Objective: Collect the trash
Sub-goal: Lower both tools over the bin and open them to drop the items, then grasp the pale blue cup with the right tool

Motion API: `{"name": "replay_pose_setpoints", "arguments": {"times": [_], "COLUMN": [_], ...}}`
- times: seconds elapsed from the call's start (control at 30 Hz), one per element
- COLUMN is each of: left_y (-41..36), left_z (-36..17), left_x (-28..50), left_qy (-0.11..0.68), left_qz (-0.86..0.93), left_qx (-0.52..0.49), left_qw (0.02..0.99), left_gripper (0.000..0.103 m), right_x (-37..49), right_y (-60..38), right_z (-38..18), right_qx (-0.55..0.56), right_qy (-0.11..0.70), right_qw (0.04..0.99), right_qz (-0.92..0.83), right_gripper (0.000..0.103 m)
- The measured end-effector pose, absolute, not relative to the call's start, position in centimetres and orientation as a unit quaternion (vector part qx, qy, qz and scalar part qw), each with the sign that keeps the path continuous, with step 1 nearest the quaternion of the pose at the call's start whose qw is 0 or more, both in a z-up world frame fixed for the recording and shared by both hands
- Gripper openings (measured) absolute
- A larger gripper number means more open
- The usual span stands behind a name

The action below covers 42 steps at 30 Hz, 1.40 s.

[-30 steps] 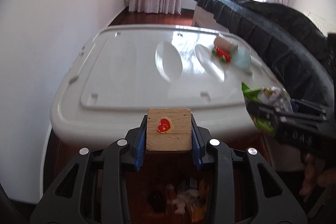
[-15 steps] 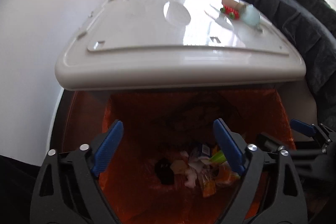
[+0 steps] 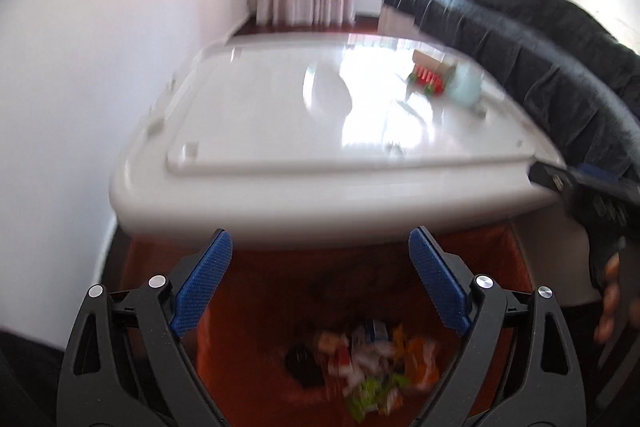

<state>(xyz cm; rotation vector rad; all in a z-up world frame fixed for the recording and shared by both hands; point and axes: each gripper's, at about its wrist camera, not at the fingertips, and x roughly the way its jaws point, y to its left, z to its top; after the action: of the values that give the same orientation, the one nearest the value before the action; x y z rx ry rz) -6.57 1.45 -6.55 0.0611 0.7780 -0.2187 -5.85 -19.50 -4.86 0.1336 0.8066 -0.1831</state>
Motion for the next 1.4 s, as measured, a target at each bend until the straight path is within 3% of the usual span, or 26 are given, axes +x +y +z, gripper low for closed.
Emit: {"name": "replay_pose_setpoints", "arguments": {"times": [0.13, 0.3, 0.53, 0.8, 0.87, 0.97, 1.07, 1.17, 1.4], "left_y": [-0.2, -1.5, -0.8, 0.3, 0.2, -0.1, 0.0, 0.1, -0.3], "left_z": [-3.9, -2.5, -4.1, -5.7, -5.7, -5.6, -5.7, -5.8, -5.7], "left_x": [-5.3, -3.0, -1.6, -0.7, -0.6, -0.9, -0.8, -0.7, -1.0], "left_qy": [0.329, 0.304, 0.313, 0.345, 0.343, 0.339, 0.341, 0.344, 0.342], "left_qz": [-0.119, -0.127, -0.119, -0.119, -0.120, -0.120, -0.120, -0.120, -0.121], "left_qx": [0.042, 0.039, 0.033, 0.001, 0.004, 0.011, 0.010, 0.009, 0.010], "left_qw": [0.936, 0.943, 0.942, 0.931, 0.932, 0.933, 0.932, 0.931, 0.932], "left_gripper": [0.091, 0.091, 0.091, 0.091, 0.091, 0.091, 0.091, 0.091, 0.091], "right_x": [-0.9, 6.5, 13.3, 16.8, 17.7, 17.8, 17.0, 15.8, 13.3], "right_y": [-21.1, -24.0, -26.7, -27.3, -27.6, -27.3, -27.3, -27.0, -27.0], "right_z": [-3.5, -5.6, -9.5, -10.8, -11.3, -11.4, -11.1, -10.8, -9.7], "right_qx": [0.064, 0.085, 0.136, 0.153, 0.158, 0.140, 0.131, 0.118, 0.099], "right_qy": [0.365, 0.389, 0.436, 0.452, 0.469, 0.476, 0.470, 0.469, 0.452], "right_qw": [0.921, 0.902, 0.868, 0.852, 0.841, 0.840, 0.847, 0.854, 0.870], "right_qz": [-0.118, -0.165, -0.196, -0.217, -0.217, -0.220, -0.209, -0.195, -0.171], "right_gripper": [0.094, 0.094, 0.085, 0.082, 0.065, 0.054, 0.035, 0.027, 0.026]}}
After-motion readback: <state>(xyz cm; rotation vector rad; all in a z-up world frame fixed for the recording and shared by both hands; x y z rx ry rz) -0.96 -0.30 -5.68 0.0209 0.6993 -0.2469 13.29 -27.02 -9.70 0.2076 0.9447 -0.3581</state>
